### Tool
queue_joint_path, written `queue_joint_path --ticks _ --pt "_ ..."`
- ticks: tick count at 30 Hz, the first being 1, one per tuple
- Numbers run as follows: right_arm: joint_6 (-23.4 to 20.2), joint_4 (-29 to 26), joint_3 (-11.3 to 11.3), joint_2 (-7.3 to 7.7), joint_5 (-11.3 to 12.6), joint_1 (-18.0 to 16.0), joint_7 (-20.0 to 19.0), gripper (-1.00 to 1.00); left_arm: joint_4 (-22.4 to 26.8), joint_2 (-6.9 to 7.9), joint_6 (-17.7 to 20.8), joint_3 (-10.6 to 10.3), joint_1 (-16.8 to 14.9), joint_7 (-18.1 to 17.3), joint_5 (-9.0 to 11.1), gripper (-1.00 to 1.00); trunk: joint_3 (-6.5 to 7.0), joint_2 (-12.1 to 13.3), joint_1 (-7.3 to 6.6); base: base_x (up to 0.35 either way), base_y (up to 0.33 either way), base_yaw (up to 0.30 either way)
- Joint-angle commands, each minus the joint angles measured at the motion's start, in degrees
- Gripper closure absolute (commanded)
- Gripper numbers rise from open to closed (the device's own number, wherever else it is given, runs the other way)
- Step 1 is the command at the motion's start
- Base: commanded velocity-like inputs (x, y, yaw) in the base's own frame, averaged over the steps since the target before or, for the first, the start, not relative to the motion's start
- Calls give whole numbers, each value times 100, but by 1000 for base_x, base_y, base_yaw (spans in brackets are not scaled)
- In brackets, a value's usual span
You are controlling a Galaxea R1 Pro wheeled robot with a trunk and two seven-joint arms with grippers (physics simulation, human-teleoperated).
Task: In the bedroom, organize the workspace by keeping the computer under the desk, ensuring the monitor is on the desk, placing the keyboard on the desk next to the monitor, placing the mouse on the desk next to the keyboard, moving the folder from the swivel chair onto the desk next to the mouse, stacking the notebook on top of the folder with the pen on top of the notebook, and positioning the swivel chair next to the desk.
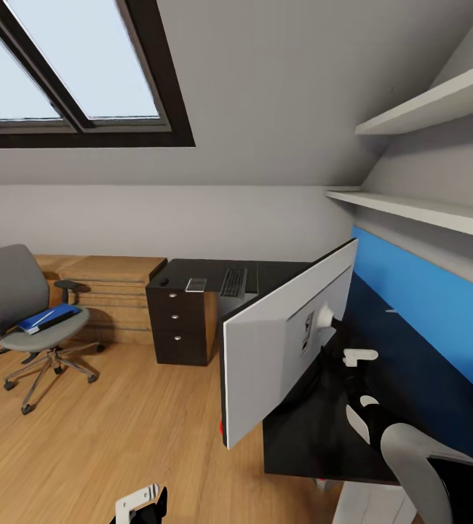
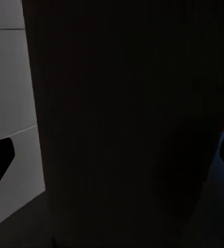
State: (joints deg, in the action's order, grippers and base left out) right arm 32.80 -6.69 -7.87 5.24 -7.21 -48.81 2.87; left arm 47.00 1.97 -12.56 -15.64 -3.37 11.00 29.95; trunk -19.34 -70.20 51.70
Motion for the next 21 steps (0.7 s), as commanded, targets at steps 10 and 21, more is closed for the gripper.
queue_joint_path --ticks 10,21 --pt "24 2 -30 3 -58 -6 29 -100 2 13 -36 -44 -6 49 47 -100 -7 -4 0 6 0 0" --pt "25 2 -30 -2 -60 -6 29 100 2 11 -36 -44 -6 49 47 -100 -7 -4 0 0 0 0"
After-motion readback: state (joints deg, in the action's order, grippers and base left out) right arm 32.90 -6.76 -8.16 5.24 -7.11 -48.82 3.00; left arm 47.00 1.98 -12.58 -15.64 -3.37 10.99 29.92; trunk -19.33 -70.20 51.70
